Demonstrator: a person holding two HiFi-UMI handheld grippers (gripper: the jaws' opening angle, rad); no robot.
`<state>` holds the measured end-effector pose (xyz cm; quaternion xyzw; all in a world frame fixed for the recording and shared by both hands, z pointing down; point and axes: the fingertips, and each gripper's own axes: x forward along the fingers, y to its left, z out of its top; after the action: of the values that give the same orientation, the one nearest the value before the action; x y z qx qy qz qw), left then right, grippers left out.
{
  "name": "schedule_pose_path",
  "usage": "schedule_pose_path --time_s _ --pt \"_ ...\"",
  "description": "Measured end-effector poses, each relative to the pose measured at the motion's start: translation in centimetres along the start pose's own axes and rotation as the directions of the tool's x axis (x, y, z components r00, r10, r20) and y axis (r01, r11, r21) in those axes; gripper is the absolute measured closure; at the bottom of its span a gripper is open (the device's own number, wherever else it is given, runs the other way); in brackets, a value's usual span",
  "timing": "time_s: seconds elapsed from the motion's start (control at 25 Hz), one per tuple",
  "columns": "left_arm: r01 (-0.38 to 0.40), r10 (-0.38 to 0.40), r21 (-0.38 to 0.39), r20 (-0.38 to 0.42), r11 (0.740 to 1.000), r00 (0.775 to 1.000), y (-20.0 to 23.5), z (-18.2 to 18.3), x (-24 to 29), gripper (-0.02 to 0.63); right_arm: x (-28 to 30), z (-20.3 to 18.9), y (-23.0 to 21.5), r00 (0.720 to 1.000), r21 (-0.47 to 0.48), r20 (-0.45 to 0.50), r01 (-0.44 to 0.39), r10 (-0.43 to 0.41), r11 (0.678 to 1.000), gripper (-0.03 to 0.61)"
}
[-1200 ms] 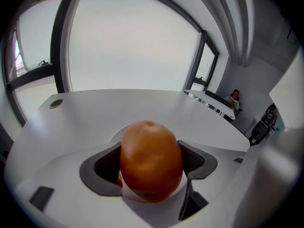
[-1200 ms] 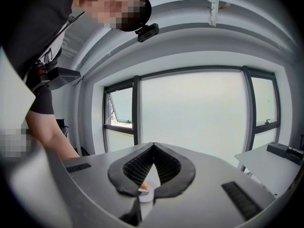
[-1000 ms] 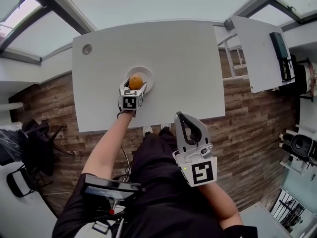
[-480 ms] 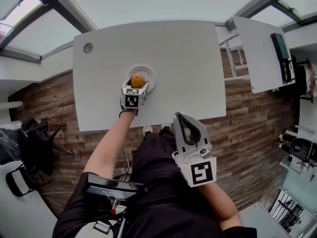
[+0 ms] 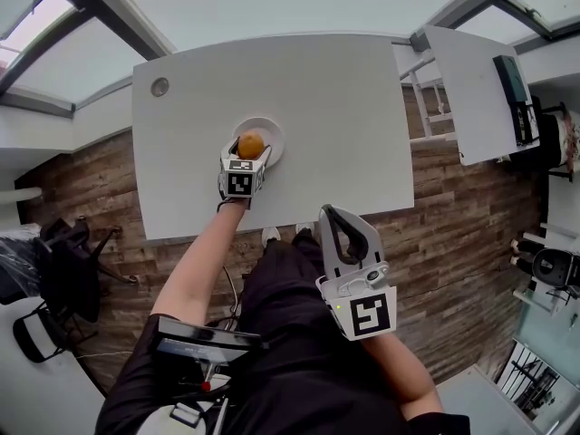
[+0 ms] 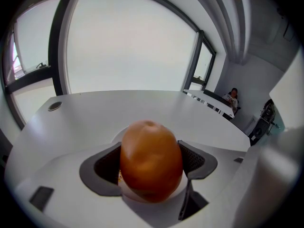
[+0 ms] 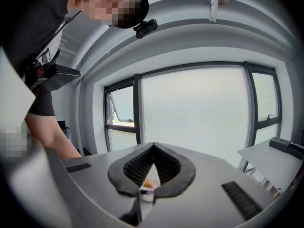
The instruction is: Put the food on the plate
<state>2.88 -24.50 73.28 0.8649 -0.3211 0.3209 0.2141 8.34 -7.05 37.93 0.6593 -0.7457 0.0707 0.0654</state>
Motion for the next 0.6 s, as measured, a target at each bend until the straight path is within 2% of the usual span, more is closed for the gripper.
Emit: schedule_pose_path --time_s 0.48,0.6 --pt "-0.001 0.003 0.052 -0.028 0.999 1.000 -0.3 -0.5 0.2 0.269 -0.9 0.3 0.0 1.000 0.007 0.006 0.031 -0.031 0.999 0.581" --pt "-0.002 0.003 0.048 -0.018 0.999 1.000 -0.2 -0.2 0.2 0.241 -1.3 0.3 0.1 0.999 0.007 0.008 0.042 -0.042 0.999 0.581"
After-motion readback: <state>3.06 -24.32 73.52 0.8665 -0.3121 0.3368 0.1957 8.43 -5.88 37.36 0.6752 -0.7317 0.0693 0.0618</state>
